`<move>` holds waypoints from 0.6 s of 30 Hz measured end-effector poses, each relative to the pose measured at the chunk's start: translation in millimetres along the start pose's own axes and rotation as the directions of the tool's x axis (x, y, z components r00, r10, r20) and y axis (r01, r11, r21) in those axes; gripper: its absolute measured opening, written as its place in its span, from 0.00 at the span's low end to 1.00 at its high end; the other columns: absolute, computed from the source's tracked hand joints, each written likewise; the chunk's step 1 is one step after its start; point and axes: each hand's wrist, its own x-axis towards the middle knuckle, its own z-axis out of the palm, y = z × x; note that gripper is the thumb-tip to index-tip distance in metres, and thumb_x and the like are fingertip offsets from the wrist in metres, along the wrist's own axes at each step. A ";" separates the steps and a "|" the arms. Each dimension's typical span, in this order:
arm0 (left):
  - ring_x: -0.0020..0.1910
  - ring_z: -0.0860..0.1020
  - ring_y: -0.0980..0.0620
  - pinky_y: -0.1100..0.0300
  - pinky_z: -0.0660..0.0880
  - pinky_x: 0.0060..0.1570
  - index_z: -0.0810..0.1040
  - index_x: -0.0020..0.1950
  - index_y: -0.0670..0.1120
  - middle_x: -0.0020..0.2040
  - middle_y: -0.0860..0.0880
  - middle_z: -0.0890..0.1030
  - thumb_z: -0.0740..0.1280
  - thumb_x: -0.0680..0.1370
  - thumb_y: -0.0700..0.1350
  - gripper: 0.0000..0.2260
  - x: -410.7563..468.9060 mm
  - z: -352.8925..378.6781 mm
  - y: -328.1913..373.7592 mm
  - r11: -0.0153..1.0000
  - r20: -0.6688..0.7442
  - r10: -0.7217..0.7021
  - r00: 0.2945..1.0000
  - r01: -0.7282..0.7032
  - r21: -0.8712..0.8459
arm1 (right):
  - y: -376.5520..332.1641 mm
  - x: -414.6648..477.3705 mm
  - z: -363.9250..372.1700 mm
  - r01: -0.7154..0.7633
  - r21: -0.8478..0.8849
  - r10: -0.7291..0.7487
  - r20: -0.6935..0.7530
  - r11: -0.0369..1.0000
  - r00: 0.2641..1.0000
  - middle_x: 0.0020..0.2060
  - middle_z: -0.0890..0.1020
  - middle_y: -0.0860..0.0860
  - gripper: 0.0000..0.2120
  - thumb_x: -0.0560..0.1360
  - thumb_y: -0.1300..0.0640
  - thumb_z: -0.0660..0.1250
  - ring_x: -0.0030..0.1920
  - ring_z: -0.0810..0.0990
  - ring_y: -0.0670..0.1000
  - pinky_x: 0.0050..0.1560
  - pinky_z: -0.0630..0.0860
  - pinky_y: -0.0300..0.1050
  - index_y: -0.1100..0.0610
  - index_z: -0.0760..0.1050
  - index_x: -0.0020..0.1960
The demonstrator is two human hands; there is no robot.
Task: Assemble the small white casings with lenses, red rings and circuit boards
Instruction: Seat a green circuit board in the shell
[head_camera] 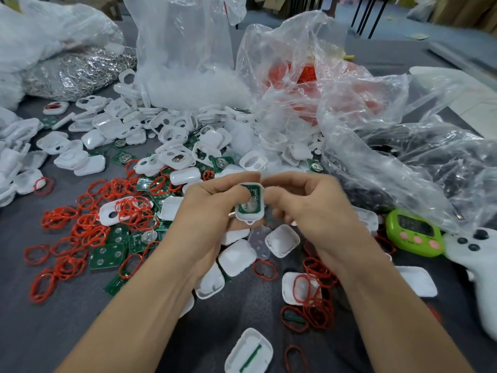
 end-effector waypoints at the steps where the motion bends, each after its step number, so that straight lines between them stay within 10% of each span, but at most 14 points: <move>1: 0.42 0.86 0.45 0.52 0.84 0.39 0.88 0.50 0.42 0.48 0.39 0.87 0.65 0.77 0.30 0.14 0.6 -1.3 1.1 1.000 -0.023 -0.004 1.000 0.004 -0.011 | -0.6 2.5 -6.6 0.021 -0.055 -0.026 -0.102 0.998 0.994 0.33 0.86 0.47 0.06 0.72 0.60 0.76 0.30 0.81 0.43 0.33 0.74 0.35 0.50 0.87 0.44; 6: 0.51 0.86 0.43 0.53 0.83 0.38 0.88 0.45 0.41 0.50 0.41 0.87 0.63 0.78 0.28 0.15 1.2 -6.1 5.6 0.997 -0.069 -0.018 0.997 0.012 -0.078 | -8.7 13.7 -34.8 0.051 -0.419 -0.220 -0.366 0.906 0.904 0.34 0.85 0.41 0.09 0.73 0.60 0.73 0.37 0.84 0.39 0.43 0.82 0.38 0.46 0.85 0.42; 10: 0.53 0.85 0.42 0.53 0.83 0.37 0.88 0.46 0.40 0.50 0.41 0.87 0.62 0.79 0.28 0.15 1.2 -5.9 5.6 0.996 -0.083 -0.022 0.996 0.015 -0.092 | -22.2 31.7 -28.9 0.014 -0.672 -0.179 -0.178 0.741 0.968 0.33 0.78 0.35 0.11 0.72 0.62 0.74 0.34 0.76 0.28 0.34 0.68 0.19 0.46 0.86 0.47; 18: 0.50 0.86 0.45 0.55 0.83 0.37 0.88 0.44 0.42 0.49 0.41 0.88 0.62 0.78 0.29 0.16 2.4 -8.7 7.5 0.991 -0.094 -0.029 0.995 0.016 -0.129 | -22.3 34.6 -16.6 0.104 -0.867 -0.175 0.020 0.487 0.984 0.51 0.86 0.46 0.13 0.70 0.56 0.78 0.40 0.75 0.42 0.45 0.70 0.33 0.44 0.86 0.52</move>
